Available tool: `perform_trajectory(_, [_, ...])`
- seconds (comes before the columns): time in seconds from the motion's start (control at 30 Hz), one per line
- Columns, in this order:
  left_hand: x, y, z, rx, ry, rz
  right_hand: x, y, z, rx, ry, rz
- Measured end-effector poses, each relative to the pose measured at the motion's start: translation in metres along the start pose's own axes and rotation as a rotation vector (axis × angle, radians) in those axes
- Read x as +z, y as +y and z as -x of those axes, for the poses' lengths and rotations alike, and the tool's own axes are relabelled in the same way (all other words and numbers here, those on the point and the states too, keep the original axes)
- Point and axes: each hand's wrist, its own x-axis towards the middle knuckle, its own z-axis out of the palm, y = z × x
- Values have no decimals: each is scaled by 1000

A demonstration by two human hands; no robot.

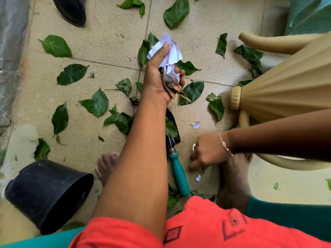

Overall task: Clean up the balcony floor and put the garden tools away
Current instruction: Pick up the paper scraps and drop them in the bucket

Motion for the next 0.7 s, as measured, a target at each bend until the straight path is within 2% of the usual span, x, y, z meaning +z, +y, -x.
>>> perform_trajectory(0.07, [1, 1, 1, 2, 2, -1, 12, -22, -6, -88, -90, -16])
perform_trajectory(0.13, [2, 1, 1, 10, 0, -2, 26, -28, -11, -84, -87, 16])
perform_trajectory(0.3, [2, -5, -1, -2, -18, -2, 30, -12, -13, 103, 62, 35])
perform_trajectory(0.43, [2, -4, -1, -3, -21, -7, 8, 6, -14, 289, 252, -177])
perform_trajectory(0.6, [2, 2, 0, 2, -20, 3, -26, 23, -4, 643, 422, -394])
perform_trajectory(0.7, [-1, 1, -1, 3, -23, 15, -45, 44, 2, 766, 433, -297])
